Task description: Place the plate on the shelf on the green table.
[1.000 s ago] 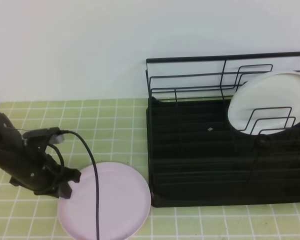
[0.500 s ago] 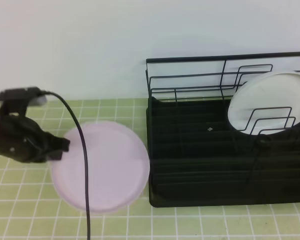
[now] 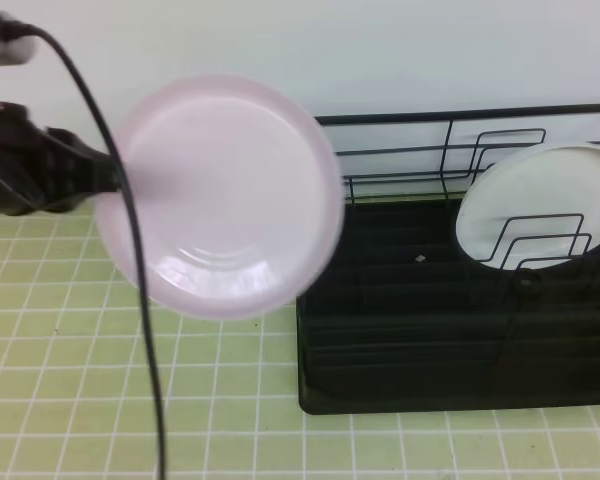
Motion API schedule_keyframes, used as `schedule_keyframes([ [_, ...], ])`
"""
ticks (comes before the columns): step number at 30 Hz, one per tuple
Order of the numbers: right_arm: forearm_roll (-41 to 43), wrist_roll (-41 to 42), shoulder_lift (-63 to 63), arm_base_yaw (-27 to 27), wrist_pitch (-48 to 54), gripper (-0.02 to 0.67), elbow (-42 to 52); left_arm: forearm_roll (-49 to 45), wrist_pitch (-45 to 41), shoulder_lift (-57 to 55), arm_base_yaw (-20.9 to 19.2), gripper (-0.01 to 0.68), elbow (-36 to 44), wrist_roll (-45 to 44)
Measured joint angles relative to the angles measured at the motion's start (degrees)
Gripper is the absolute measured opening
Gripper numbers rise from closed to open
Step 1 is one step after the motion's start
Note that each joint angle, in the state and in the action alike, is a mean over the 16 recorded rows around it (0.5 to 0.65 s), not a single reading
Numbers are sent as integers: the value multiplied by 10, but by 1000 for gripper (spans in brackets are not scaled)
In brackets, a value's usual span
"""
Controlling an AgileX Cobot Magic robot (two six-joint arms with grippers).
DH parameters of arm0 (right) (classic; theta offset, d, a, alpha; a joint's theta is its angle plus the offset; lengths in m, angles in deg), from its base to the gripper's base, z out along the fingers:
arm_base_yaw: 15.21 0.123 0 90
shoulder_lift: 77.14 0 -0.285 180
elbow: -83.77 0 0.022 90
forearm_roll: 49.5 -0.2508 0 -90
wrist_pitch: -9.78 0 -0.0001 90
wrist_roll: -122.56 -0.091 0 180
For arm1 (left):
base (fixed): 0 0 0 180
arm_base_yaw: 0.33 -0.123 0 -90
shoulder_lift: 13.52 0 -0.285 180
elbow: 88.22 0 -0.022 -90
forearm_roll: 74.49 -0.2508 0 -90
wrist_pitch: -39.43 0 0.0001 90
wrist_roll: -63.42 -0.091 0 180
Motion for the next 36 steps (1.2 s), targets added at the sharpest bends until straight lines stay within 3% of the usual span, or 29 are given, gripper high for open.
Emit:
schedule_keyframes([
  [9, -160, 89, -23, 0, -95, 158, 0, 47, -13, 9, 83, 5, -14, -38],
  [18, -330, 192, -49, 0, -111, 318, 0, 49, -8, 9, 153, 5, -14, -24],
  [36, -430, 257, -95, 0, -96, 342, 0, 95, -11, 9, 205, 5, -14, -55],
])
